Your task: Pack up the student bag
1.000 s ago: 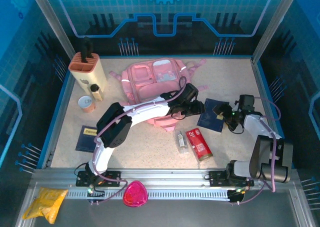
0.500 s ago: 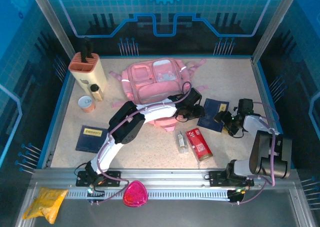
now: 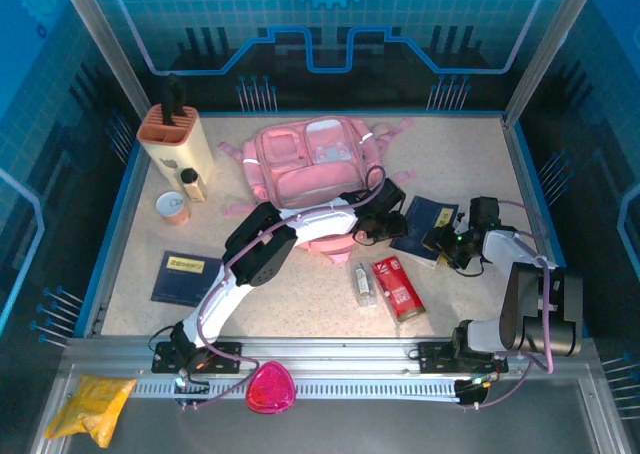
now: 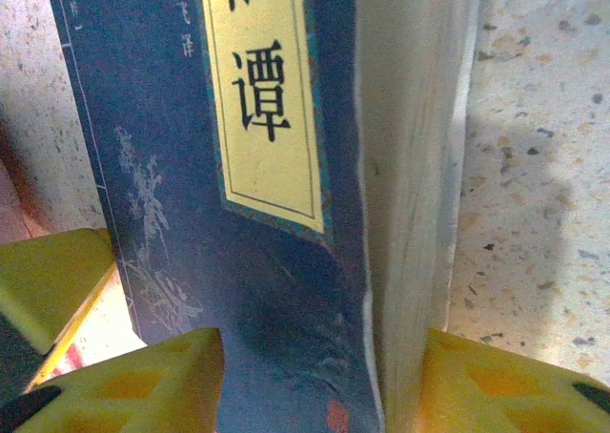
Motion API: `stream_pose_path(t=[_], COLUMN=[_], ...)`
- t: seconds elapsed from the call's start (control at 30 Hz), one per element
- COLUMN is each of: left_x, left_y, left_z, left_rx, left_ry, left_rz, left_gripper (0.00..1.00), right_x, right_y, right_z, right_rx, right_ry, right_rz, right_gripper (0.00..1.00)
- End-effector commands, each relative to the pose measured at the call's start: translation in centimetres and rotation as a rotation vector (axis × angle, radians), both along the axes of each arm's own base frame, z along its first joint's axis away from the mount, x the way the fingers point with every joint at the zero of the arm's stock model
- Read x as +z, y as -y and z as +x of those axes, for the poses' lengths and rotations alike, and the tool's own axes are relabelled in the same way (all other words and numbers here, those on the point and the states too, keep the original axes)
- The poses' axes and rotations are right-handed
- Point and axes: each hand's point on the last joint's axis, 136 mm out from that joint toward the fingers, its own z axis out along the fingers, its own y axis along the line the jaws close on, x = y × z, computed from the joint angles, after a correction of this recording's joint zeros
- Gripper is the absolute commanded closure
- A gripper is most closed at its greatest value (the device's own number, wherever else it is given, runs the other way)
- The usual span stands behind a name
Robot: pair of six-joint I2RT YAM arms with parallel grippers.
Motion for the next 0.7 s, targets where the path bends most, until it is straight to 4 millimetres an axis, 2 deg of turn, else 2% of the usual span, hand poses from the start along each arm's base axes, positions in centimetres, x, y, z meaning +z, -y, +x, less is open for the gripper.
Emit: stream_pose_path(t=[0.0, 0.23, 0.43, 0.67], left_x=[-1.4, -1.9, -2.4, -2.6], left_y=[-0.8, -1.4, -2.3, -2.4], left_z=[-0.7, -0.7, -0.6, -0.6], left_rx=[-0.025, -0.021, -0.01, -0.008], left_ry=[-0.013, -0.004, 0.003, 0.004], left_rz=[0.072, 0.1, 0.143, 0.15], left_gripper=[0.67, 0.67, 0.67, 0.67], right_x=[2.0, 3.6, 3.7, 4.2], right_y=[-0.8, -0.3, 0.1, 0.2], right_z=[0.6, 0.5, 0.0, -0.2], right_rx=[0.05, 0.046, 0.055, 0.063], right_ry=[0.055, 0.112, 0.094, 0.105], right_rz=[0.023, -0.003, -0.042, -0.054], right_gripper=[0.5, 0.51, 0.53, 0.63])
